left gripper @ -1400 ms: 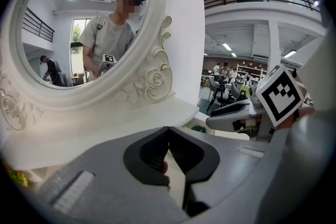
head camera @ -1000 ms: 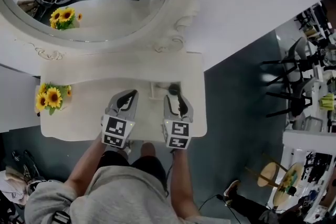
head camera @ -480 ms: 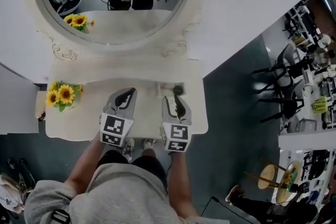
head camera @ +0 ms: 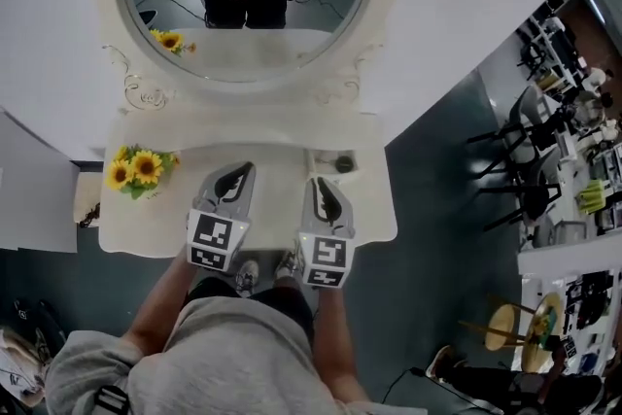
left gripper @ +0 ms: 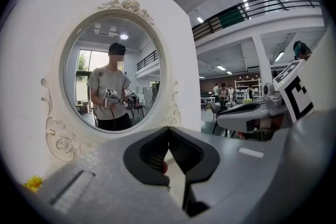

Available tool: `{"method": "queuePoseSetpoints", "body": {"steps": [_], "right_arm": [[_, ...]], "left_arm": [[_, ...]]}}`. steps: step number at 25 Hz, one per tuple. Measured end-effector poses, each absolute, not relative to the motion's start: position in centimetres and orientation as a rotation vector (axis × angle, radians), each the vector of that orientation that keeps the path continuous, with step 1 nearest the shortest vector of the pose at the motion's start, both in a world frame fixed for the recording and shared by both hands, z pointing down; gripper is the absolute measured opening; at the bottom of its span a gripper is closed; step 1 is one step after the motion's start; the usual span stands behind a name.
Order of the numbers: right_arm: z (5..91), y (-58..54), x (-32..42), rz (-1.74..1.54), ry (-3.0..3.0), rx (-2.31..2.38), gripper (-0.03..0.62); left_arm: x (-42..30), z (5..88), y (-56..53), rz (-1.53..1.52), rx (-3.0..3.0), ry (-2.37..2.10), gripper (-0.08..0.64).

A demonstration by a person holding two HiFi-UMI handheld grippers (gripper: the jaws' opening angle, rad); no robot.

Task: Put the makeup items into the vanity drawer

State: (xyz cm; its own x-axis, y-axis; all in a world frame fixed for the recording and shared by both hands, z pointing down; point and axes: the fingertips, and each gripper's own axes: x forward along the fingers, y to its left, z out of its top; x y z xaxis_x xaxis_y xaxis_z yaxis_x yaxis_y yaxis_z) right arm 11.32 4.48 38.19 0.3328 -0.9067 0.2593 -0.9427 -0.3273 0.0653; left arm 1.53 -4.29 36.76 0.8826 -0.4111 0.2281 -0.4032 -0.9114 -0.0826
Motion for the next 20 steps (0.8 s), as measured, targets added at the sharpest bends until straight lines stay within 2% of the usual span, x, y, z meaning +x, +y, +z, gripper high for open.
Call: {"method": "queuePoseSetpoints", "body": {"steps": [4, 20], "right_arm": [[37.2, 4.3, 9.4, 0.204, -1.693, 2.405, 0.007], [36.8, 3.7, 7.3, 0.191, -1.708, 2.388, 0.006]], "left_arm": [[-0.2, 36.1, -4.5, -0.349, -3.007, 0.665, 0.011], [-2.5, 35.5, -4.9, -0.324, -2.998, 0.684, 0.011]]}}
